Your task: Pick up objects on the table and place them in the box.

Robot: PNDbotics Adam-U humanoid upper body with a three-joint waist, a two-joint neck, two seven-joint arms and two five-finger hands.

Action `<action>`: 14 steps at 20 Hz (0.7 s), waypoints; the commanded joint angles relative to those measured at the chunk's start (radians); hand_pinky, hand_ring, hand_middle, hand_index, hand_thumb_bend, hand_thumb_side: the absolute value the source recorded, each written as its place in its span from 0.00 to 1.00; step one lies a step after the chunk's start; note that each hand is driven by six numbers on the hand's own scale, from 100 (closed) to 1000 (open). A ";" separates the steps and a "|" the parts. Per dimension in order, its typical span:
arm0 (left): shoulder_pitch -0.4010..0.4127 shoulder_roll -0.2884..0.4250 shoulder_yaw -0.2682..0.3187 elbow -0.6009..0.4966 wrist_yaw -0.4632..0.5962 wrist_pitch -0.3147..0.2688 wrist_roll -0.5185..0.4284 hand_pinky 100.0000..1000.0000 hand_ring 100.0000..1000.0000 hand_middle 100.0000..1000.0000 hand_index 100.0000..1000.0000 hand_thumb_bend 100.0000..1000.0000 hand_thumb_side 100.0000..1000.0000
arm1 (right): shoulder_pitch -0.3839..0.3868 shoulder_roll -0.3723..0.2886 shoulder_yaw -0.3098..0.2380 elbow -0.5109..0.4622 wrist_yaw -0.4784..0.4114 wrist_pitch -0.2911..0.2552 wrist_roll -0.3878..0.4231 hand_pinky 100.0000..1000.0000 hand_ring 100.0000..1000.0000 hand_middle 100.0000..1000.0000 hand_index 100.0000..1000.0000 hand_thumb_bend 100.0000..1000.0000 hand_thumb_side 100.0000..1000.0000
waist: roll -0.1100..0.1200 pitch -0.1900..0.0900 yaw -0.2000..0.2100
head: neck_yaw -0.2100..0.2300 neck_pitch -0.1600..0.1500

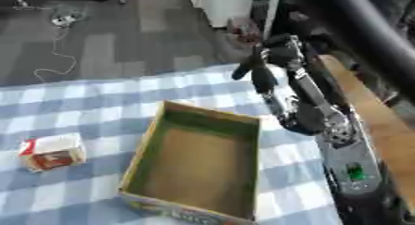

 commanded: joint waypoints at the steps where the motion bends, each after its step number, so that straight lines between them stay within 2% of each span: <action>1: -0.010 0.017 0.005 -0.013 -0.004 0.001 -0.003 0.12 0.23 0.39 0.51 0.00 0.90 | -0.004 -0.013 -0.005 -0.013 0.002 0.001 0.002 0.24 0.20 0.21 0.52 0.00 1.00 | 0.003 -0.007 0.000 | 0.004 -0.015; 14: -0.010 0.018 0.005 -0.013 -0.006 0.002 -0.002 0.12 0.23 0.39 0.52 0.00 0.90 | -0.005 -0.014 -0.006 -0.013 0.002 0.002 0.003 0.24 0.20 0.21 0.52 0.00 1.00 | 0.003 -0.008 -0.001 | 0.006 -0.016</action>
